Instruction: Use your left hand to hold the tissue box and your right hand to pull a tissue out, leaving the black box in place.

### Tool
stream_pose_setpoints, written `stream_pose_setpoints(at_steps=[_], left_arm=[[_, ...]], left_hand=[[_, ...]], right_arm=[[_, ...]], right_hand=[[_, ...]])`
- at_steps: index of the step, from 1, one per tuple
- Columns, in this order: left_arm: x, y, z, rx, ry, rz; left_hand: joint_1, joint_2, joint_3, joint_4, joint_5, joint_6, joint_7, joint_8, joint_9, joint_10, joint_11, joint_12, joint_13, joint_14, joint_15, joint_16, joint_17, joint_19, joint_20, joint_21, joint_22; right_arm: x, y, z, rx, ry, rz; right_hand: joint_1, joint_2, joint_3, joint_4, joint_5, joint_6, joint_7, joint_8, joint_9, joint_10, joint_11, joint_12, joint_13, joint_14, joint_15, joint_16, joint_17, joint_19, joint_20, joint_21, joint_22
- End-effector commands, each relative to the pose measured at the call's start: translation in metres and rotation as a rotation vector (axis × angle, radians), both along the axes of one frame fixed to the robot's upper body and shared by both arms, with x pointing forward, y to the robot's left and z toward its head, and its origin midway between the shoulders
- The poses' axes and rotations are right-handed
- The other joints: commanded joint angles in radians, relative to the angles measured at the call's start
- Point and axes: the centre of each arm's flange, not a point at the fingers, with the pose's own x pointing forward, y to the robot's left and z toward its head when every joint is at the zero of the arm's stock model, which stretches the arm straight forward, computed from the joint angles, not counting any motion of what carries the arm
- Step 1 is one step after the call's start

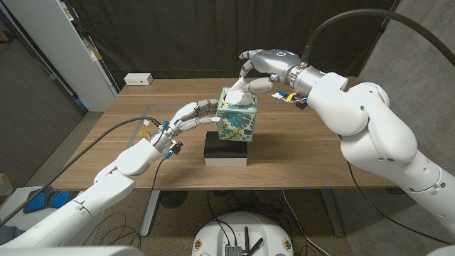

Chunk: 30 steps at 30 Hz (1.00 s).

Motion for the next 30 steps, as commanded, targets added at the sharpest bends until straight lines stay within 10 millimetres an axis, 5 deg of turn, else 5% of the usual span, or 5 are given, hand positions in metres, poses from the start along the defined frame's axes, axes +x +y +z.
stream_pose_setpoints(at_steps=[1, 9, 13, 30], left_arm=[[0.000, 0.001, 0.001, -0.005, 0.003, 0.003], [-0.001, 0.001, 0.002, -0.012, 0.002, 0.006], [-0.001, 0.002, 0.002, -0.013, 0.004, 0.007], [0.001, 0.001, 0.004, -0.002, 0.015, 0.002]], left_hand=[[0.058, 0.068, 0.014, 0.007, 0.008, 0.012, 0.004, 0.005, 0.003, 0.005, -0.002, 0.001, 0.003, 0.010, -0.012, 0.003, 0.004, 0.005, 0.005, -0.001, 0.004], [0.054, 0.073, 0.016, 0.009, 0.008, 0.014, 0.004, 0.005, 0.003, 0.005, -0.004, 0.000, 0.003, 0.013, -0.012, 0.003, 0.004, 0.004, 0.006, -0.001, 0.004], [0.053, 0.074, 0.017, 0.009, 0.008, 0.014, 0.005, 0.004, 0.003, 0.004, -0.005, -0.001, 0.003, 0.012, -0.012, 0.002, 0.004, 0.004, 0.006, -0.001, 0.004], [0.049, 0.076, 0.020, 0.009, 0.007, 0.013, 0.005, 0.002, 0.003, 0.004, -0.003, -0.002, 0.004, 0.011, -0.012, 0.000, 0.003, 0.004, 0.006, -0.001, 0.004]], right_arm=[[0.002, 0.007, -0.003, -0.001, -0.053, -0.013], [0.004, 0.010, -0.008, -0.019, -0.095, -0.039], [0.003, 0.009, -0.011, -0.012, -0.142, -0.045], [-0.009, 0.009, -0.031, 0.010, -0.437, -0.046]], right_hand=[[0.026, 0.008, 0.007, 0.002, -0.006, 0.062, -0.014, 0.023, 0.003, 0.045, -0.015, 0.013, 0.002, 0.029, -0.011, 0.019, 0.007, 0.033, -0.011, 0.010, 0.001], [0.067, 0.022, 0.010, 0.001, -0.005, 0.183, -0.022, 0.079, 0.020, 0.113, -0.040, 0.023, 0.005, 0.075, -0.036, 0.049, 0.020, 0.080, -0.029, 0.019, 0.003], [0.082, 0.022, 0.009, 0.001, -0.004, 0.216, 0.002, 0.097, 0.027, 0.146, -0.045, 0.029, 0.006, 0.095, -0.044, 0.062, 0.025, 0.103, -0.037, 0.024, 0.003], [0.129, 0.009, 0.005, 0.001, 0.001, 0.284, 0.046, 0.129, 0.024, 0.249, -0.042, 0.049, 0.017, 0.214, -0.101, 0.130, 0.053, 0.263, -0.043, 0.071, 0.007]])
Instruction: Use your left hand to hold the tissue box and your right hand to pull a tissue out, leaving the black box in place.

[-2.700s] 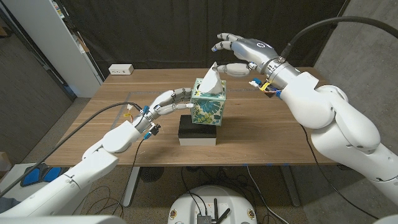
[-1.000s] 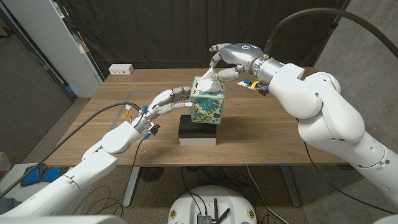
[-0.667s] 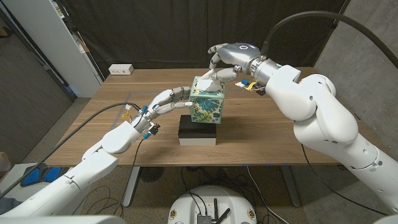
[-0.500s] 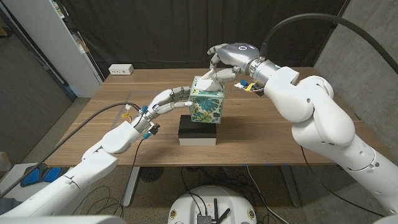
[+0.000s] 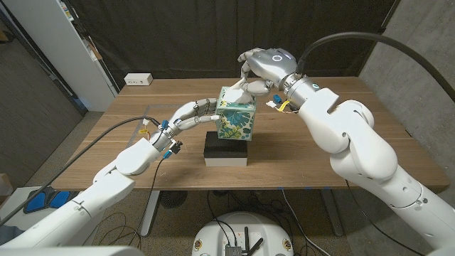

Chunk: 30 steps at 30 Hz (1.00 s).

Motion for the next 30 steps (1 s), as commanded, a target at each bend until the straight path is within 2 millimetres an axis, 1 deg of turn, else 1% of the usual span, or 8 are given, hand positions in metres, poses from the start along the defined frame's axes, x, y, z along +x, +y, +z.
stream_pose_setpoints(at_steps=[1, 5, 12, 14, 20, 22, 29, 30], left_arm=[[0.001, -0.001, 0.003, 0.013, 0.003, -0.004], [0.001, -0.001, 0.003, 0.008, 0.004, -0.001], [0.002, -0.002, 0.004, 0.015, 0.005, -0.003], [0.002, -0.002, 0.004, 0.018, 0.000, 0.004], [0.002, -0.002, 0.006, 0.017, -0.005, 0.003], [0.002, -0.002, 0.006, 0.020, -0.006, -0.001], [0.003, -0.002, 0.006, 0.019, -0.009, -0.007], [0.003, -0.001, 0.006, 0.016, -0.007, -0.006]], left_hand=[[0.058, 0.067, 0.014, 0.009, 0.002, 0.011, 0.003, 0.003, 0.004, 0.005, -0.004, -0.002, 0.004, 0.008, -0.017, 0.007, 0.005, 0.003, 0.006, -0.002, 0.004], [0.057, 0.068, 0.015, 0.008, 0.002, 0.011, 0.003, 0.003, 0.004, 0.004, -0.003, -0.003, 0.004, 0.009, -0.019, 0.006, 0.005, 0.003, 0.007, -0.002, 0.004], [0.057, 0.068, 0.017, 0.007, 0.002, 0.012, 0.003, 0.002, 0.004, 0.005, -0.001, -0.003, 0.005, 0.007, -0.017, 0.005, 0.005, 0.003, 0.007, -0.002, 0.004], [0.057, 0.068, 0.017, 0.007, 0.002, 0.012, 0.003, 0.002, 0.004, 0.004, -0.006, -0.004, 0.005, 0.007, -0.017, 0.005, 0.004, 0.003, 0.007, -0.002, 0.004], [0.056, 0.068, 0.019, 0.006, 0.002, 0.011, 0.003, 0.002, 0.004, 0.005, -0.004, -0.004, 0.005, 0.006, -0.016, 0.004, 0.004, 0.003, 0.007, -0.002, 0.004], [0.056, 0.068, 0.019, 0.005, 0.002, 0.011, 0.003, 0.001, 0.004, 0.005, -0.006, -0.004, 0.005, 0.007, -0.017, 0.004, 0.004, 0.003, 0.007, -0.002, 0.004], [0.055, 0.068, 0.020, 0.004, 0.002, 0.010, 0.004, 0.001, 0.004, 0.004, -0.001, -0.005, 0.005, 0.007, -0.017, 0.003, 0.004, 0.003, 0.007, -0.002, 0.004], [0.054, 0.067, 0.020, 0.005, 0.002, 0.011, 0.003, 0.001, 0.004, 0.004, -0.006, -0.006, 0.005, 0.008, -0.017, 0.004, 0.004, 0.003, 0.006, -0.002, 0.004]], right_arm=[[-0.006, 0.000, -0.011, 0.013, -0.172, 0.003], [-0.004, -0.002, -0.013, 0.035, -0.188, 0.006], [-0.010, -0.006, -0.010, 0.081, -0.243, 0.033], [-0.011, -0.007, -0.009, 0.093, -0.248, 0.040], [-0.013, -0.008, -0.006, 0.118, -0.274, 0.048], [-0.014, -0.007, -0.003, 0.104, -0.232, 0.027], [-0.017, -0.010, -0.001, 0.153, -0.262, 0.041], [-0.018, -0.010, 0.000, 0.154, -0.260, 0.039]], right_hand=[[0.013, 0.006, 0.007, 0.002, 0.007, 0.015, 0.004, 0.008, -0.001, 0.019, -0.004, 0.007, 0.006, 0.029, -0.034, 0.011, 0.005, 0.034, -0.002, 0.014, 0.003], [0.014, 0.004, 0.012, 0.003, 0.013, 0.012, 0.007, 0.011, 0.003, 0.022, -0.007, 0.007, 0.009, 0.040, -0.041, 0.014, 0.007, 0.057, 0.001, 0.021, 0.003], [0.013, 0.004, 0.019, 0.006, 0.022, 0.008, 0.007, 0.015, 0.005, 0.028, -0.010, 0.008, 0.014, 0.062, -0.043, 0.021, 0.010, 0.082, 0.004, 0.029, 0.003], [0.012, 0.003, 0.020, 0.007, 0.023, 0.007, 0.007, 0.016, 0.005, 0.031, -0.010, 0.008, 0.015, 0.065, -0.043, 0.022, 0.011, 0.084, 0.003, 0.029, 0.003], [0.006, 0.001, 0.020, 0.010, 0.028, 0.005, 0.002, 0.016, 0.003, 0.035, -0.009, 0.008, 0.017, 0.075, -0.045, 0.026, 0.014, 0.090, 0.006, 0.030, 0.003], [0.003, -0.001, 0.019, 0.012, 0.029, 0.002, -0.001, 0.015, 0.002, 0.035, -0.010, 0.008, 0.018, 0.077, -0.045, 0.027, 0.016, 0.092, 0.008, 0.030, 0.003], [0.002, -0.005, 0.015, 0.010, 0.031, 0.000, -0.012, 0.013, -0.003, 0.042, -0.012, 0.007, 0.019, 0.076, -0.044, 0.032, 0.023, 0.093, 0.021, 0.029, 0.004], [0.002, -0.005, 0.015, 0.010, 0.031, -0.002, -0.015, 0.012, -0.004, 0.042, -0.012, 0.007, 0.019, 0.075, -0.043, 0.033, 0.024, 0.092, 0.022, 0.029, 0.004]])
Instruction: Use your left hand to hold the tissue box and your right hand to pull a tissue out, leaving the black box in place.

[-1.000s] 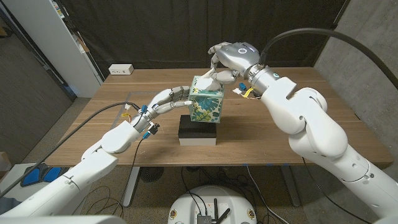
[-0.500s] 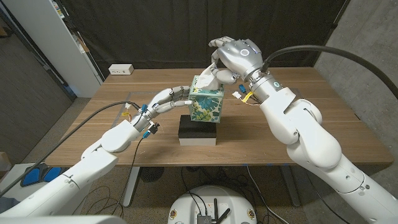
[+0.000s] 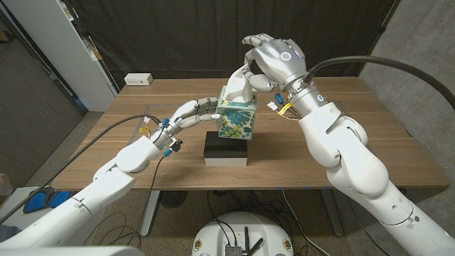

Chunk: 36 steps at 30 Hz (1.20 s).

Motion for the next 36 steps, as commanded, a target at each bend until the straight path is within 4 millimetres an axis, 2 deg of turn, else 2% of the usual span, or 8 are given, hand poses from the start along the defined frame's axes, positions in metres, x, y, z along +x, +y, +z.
stream_pose_setpoints(at_steps=[1, 15, 25, 31, 36], left_arm=[[0.001, 0.000, 0.001, 0.000, -0.004, -0.009], [-0.001, 0.002, 0.004, 0.004, -0.014, -0.003], [-0.004, 0.004, 0.002, 0.005, -0.010, -0.010], [-0.011, 0.008, 0.000, -0.007, -0.035, 0.010], [-0.010, 0.009, 0.007, 0.016, -0.027, -0.002]], left_hand=[[0.058, 0.063, 0.016, 0.007, 0.005, 0.007, 0.000, 0.003, 0.003, 0.001, -0.006, -0.006, 0.005, 0.006, -0.014, 0.003, 0.003, 0.003, 0.006, -0.002, 0.004], [0.060, 0.062, 0.017, 0.004, 0.005, 0.008, -0.002, 0.002, 0.003, 0.004, -0.002, -0.006, 0.006, 0.006, -0.014, 0.003, 0.002, 0.002, 0.006, -0.003, 0.004], [0.059, 0.063, 0.018, 0.004, 0.005, 0.010, -0.002, 0.002, 0.003, 0.005, -0.005, -0.007, 0.006, 0.006, -0.016, 0.004, 0.003, 0.003, 0.006, -0.003, 0.004], [0.059, 0.063, 0.018, 0.003, 0.005, 0.010, -0.001, 0.002, 0.003, 0.003, -0.007, -0.008, 0.006, 0.005, -0.014, 0.003, 0.004, 0.002, 0.006, -0.003, 0.004], [0.060, 0.062, 0.018, 0.002, 0.004, 0.009, -0.003, 0.002, 0.003, 0.004, -0.007, -0.007, 0.007, 0.005, -0.015, 0.003, 0.003, 0.002, 0.006, -0.003, 0.004]], right_arm=[[-0.007, -0.003, 0.006, 0.045, -0.018, 0.012], [-0.008, -0.015, 0.015, 0.132, -0.078, 0.039], [-0.012, -0.016, 0.013, 0.131, -0.154, 0.039], [-0.016, -0.014, 0.016, 0.115, -0.189, 0.047], [-0.023, -0.017, 0.021, 0.137, -0.230, 0.062]], right_hand=[[-0.003, -0.010, 0.000, 0.005, 0.007, 0.003, -0.009, 0.003, -0.001, 0.010, 0.003, 0.002, 0.005, 0.010, -0.039, 0.006, 0.006, 0.000, 0.007, 0.005, 0.004], [-0.005, -0.008, -0.007, 0.007, 0.009, -0.015, -0.016, -0.007, -0.009, 0.009, 0.005, -0.004, 0.005, 0.008, -0.042, 0.015, 0.017, -0.002, 0.012, 0.002, 0.005], [-0.004, -0.008, -0.012, 0.006, 0.009, -0.017, -0.019, -0.008, -0.013, 0.015, 0.002, -0.005, 0.005, 0.007, -0.046, 0.019, 0.023, -0.001, 0.017, 0.001, 0.005], [-0.005, -0.008, -0.015, 0.007, 0.008, -0.021, -0.029, -0.011, -0.016, 0.012, -0.009, -0.009, 0.005, 0.004, -0.051, 0.020, 0.025, -0.008, 0.022, -0.003, 0.005], [-0.012, -0.009, -0.018, 0.010, 0.006, -0.023, -0.039, -0.012, -0.019, 0.012, -0.017, -0.011, 0.005, -0.001, -0.059, 0.018, 0.026, -0.019, 0.029, -0.009, 0.005]])
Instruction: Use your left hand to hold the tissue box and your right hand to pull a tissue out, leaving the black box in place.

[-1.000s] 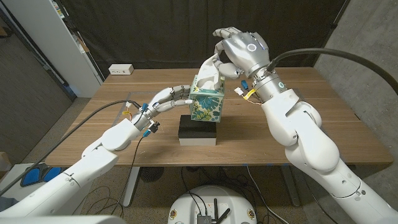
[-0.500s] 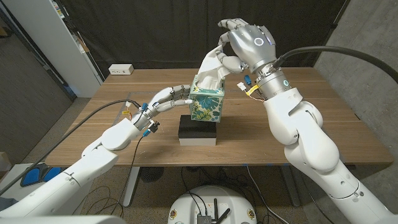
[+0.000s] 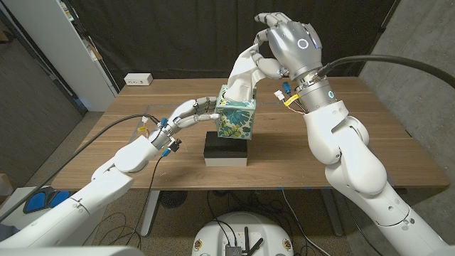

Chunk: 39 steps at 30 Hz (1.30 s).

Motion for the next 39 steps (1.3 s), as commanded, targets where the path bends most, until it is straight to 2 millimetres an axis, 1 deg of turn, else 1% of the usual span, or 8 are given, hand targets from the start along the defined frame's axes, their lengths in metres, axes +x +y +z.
stream_pose_setpoints(at_steps=[1, 7, 9, 15, 25, 30, 32, 39], left_arm=[[-0.004, 0.004, 0.006, 0.018, -0.011, 0.004], [0.000, -0.005, -0.003, -0.007, 0.006, 0.012], [-0.001, -0.007, 0.000, -0.004, -0.006, 0.014], [-0.002, -0.005, -0.001, -0.013, -0.007, 0.018], [-0.004, -0.005, 0.002, 0.008, -0.005, 0.014], [-0.004, -0.004, 0.001, 0.008, 0.008, 0.013], [-0.004, -0.005, 0.000, 0.010, 0.006, 0.019], [-0.010, -0.005, -0.001, 0.008, -0.007, 0.012]], left_hand=[[0.060, 0.062, 0.008, 0.002, 0.009, 0.006, 0.001, 0.001, 0.004, 0.006, -0.006, 0.000, 0.001, 0.008, -0.017, 0.006, 0.004, 0.002, 0.006, -0.003, 0.004], [0.060, 0.061, 0.007, 0.001, 0.009, 0.005, 0.001, 0.000, 0.004, 0.004, -0.012, 0.000, 0.001, 0.007, -0.019, 0.005, 0.004, 0.002, 0.005, -0.003, 0.004], [0.061, 0.059, 0.007, 0.000, 0.009, 0.005, 0.000, 0.000, 0.004, 0.004, -0.010, -0.001, 0.001, 0.007, -0.018, 0.005, 0.004, 0.002, 0.005, -0.003, 0.004], [0.062, 0.058, 0.006, -0.001, 0.008, 0.005, 0.000, 0.000, 0.004, 0.004, -0.010, -0.001, 0.002, 0.006, -0.020, 0.006, 0.005, 0.001, 0.006, -0.003, 0.004], [0.063, 0.057, 0.004, -0.001, 0.008, 0.006, 0.000, 0.000, 0.004, 0.005, -0.007, -0.001, 0.002, 0.006, -0.019, 0.007, 0.005, 0.001, 0.005, -0.003, 0.004], [0.064, 0.057, 0.003, -0.001, 0.008, 0.006, 0.001, 0.000, 0.004, 0.005, -0.003, -0.002, 0.002, 0.008, -0.020, 0.008, 0.005, 0.001, 0.005, -0.003, 0.004], [0.064, 0.056, 0.003, -0.001, 0.008, 0.006, 0.000, 0.000, 0.004, 0.005, -0.010, -0.002, 0.002, 0.007, -0.019, 0.008, 0.005, 0.001, 0.005, -0.003, 0.004], [0.065, 0.056, 0.002, -0.001, 0.008, 0.007, 0.000, 0.000, 0.004, 0.004, -0.011, -0.003, 0.002, 0.005, -0.019, 0.007, 0.006, 0.001, 0.006, -0.004, 0.004]], right_arm=[[-0.010, -0.003, 0.007, 0.017, -0.083, 0.016], [-0.011, -0.010, 0.009, -0.008, -0.089, 0.021], [-0.014, -0.011, 0.012, -0.019, -0.118, 0.022], [-0.016, -0.014, 0.017, -0.014, -0.115, 0.022], [-0.019, -0.015, 0.016, -0.011, -0.136, 0.005], [-0.019, -0.022, 0.016, 0.020, -0.104, 0.035], [-0.019, -0.022, 0.016, 0.025, -0.109, 0.044], [-0.031, -0.022, 0.012, 0.024, -0.163, 0.032]], right_hand=[[-0.007, -0.004, -0.003, 0.003, 0.006, 0.004, -0.014, -0.004, 0.000, 0.003, -0.013, -0.003, 0.005, -0.001, -0.059, 0.002, 0.003, -0.006, 0.002, -0.005, 0.005], [-0.009, -0.004, -0.003, 0.003, 0.006, 0.005, -0.018, -0.003, -0.002, 0.001, -0.015, -0.006, 0.005, -0.001, -0.062, -0.001, 0.001, -0.008, 0.006, -0.006, 0.005], [-0.012, -0.004, -0.004, 0.004, 0.005, 0.005, -0.020, -0.003, -0.002, 0.002, -0.015, -0.006, 0.005, -0.002, -0.063, -0.001, 0.001, -0.009, 0.005, -0.007, 0.005], [-0.015, -0.004, -0.004, 0.005, 0.005, 0.006, -0.020, -0.003, -0.003, 0.000, -0.017, -0.008, 0.006, -0.001, -0.064, -0.002, 0.001, -0.007, 0.005, -0.007, 0.005], [-0.017, -0.005, -0.003, 0.004, 0.004, 0.005, -0.024, -0.004, -0.006, 0.004, -0.014, -0.010, 0.006, 0.002, -0.063, -0.005, -0.001, -0.006, 0.006, -0.009, 0.005], [-0.019, -0.004, -0.003, 0.005, 0.004, 0.006, -0.025, -0.004, -0.007, 0.004, -0.015, -0.011, 0.006, 0.002, -0.065, -0.004, 0.000, -0.006, 0.006, -0.010, 0.005], [-0.020, -0.003, -0.004, 0.005, 0.003, 0.004, -0.025, -0.005, -0.007, 0.004, -0.015, -0.011, 0.006, 0.004, -0.064, -0.003, 0.000, -0.007, 0.006, -0.011, 0.005], [-0.022, -0.003, -0.005, 0.005, 0.002, 0.003, -0.025, -0.005, -0.008, 0.004, -0.014, -0.013, 0.006, 0.003, -0.066, -0.003, 0.001, -0.008, 0.009, -0.012, 0.005]])
